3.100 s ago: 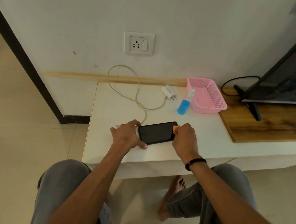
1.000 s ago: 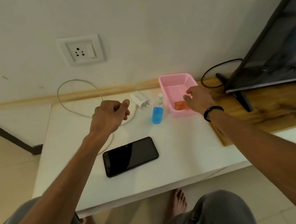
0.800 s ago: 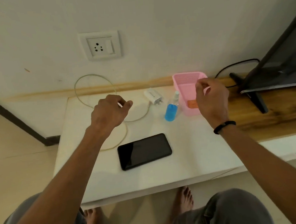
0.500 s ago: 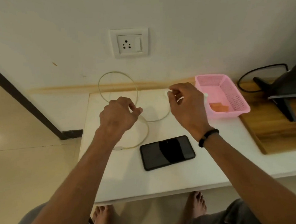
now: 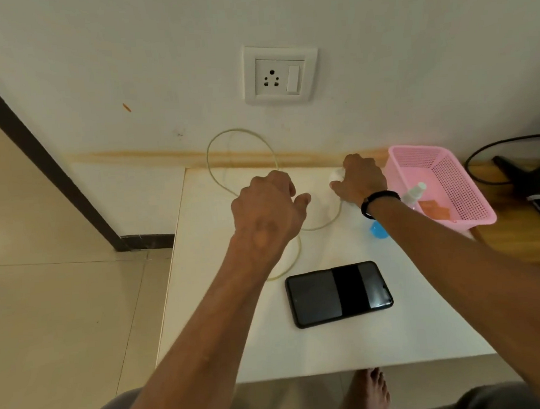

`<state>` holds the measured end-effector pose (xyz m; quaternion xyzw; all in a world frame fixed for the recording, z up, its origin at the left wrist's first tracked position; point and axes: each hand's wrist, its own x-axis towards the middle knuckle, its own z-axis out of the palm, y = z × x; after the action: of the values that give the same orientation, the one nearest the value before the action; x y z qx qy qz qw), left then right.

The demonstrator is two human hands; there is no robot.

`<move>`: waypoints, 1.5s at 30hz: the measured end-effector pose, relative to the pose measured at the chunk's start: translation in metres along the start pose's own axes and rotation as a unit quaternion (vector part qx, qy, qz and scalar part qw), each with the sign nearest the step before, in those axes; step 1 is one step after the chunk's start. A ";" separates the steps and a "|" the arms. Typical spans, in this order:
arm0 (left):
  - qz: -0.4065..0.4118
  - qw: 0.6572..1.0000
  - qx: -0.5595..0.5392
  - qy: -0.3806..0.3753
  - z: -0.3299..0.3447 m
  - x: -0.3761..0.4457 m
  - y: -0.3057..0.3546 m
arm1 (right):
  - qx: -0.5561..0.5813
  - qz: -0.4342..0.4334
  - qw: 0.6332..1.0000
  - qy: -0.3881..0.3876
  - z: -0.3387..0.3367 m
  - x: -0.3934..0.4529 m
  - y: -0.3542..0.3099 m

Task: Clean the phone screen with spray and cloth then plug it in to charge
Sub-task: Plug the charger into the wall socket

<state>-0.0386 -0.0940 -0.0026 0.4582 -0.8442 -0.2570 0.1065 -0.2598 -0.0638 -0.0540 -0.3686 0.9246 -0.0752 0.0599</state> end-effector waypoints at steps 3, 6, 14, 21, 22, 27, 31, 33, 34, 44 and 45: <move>-0.019 0.999 -0.029 0.002 -0.002 0.000 0.003 | -0.036 0.001 0.999 0.017 -0.001 0.000 -0.001; -0.044 0.996 -0.072 0.009 -0.003 0.000 0.005 | -0.036 -0.016 0.998 0.045 -0.007 -0.006 -0.004; -0.157 0.918 -0.364 0.016 -0.004 0.023 0.017 | 0.267 -0.097 0.942 0.181 -0.031 -0.035 -0.057; -0.112 0.829 -0.541 0.083 -0.015 0.058 0.024 | 0.471 -0.161 0.839 0.221 -0.040 -0.046 -0.097; -0.093 0.842 -0.522 0.101 -0.014 0.061 0.023 | 0.483 -0.165 0.832 0.218 -0.041 -0.044 -0.098; 0.005 0.871 -0.454 0.186 -0.016 0.068 0.018 | 0.512 -0.205 0.816 0.174 -0.046 -0.042 -0.097; 0.033 0.860 -0.473 0.192 -0.021 0.072 0.012 | 0.502 -0.216 0.817 0.184 -0.043 -0.045 -0.098; 0.033 0.843 -0.507 0.176 -0.018 0.073 0.008 | 0.500 -0.219 0.816 0.191 -0.045 -0.042 -0.097; 0.032 0.838 -0.517 0.169 -0.017 0.073 0.005 | 0.497 -0.220 0.817 0.191 -0.045 -0.040 -0.096; 0.030 0.766 -0.630 0.122 -0.005 0.076 0.002 | 0.446 -0.221 0.836 0.231 -0.039 -0.038 -0.093; 0.030 0.761 -0.636 0.122 -0.004 0.076 0.002 | 0.447 -0.219 0.836 0.230 -0.039 -0.037 -0.093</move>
<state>-0.0810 -0.1574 -0.0022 0.2873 -0.4801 -0.6736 0.4830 -0.1767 -0.1011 0.0030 -0.4665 0.6728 -0.5741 -0.0141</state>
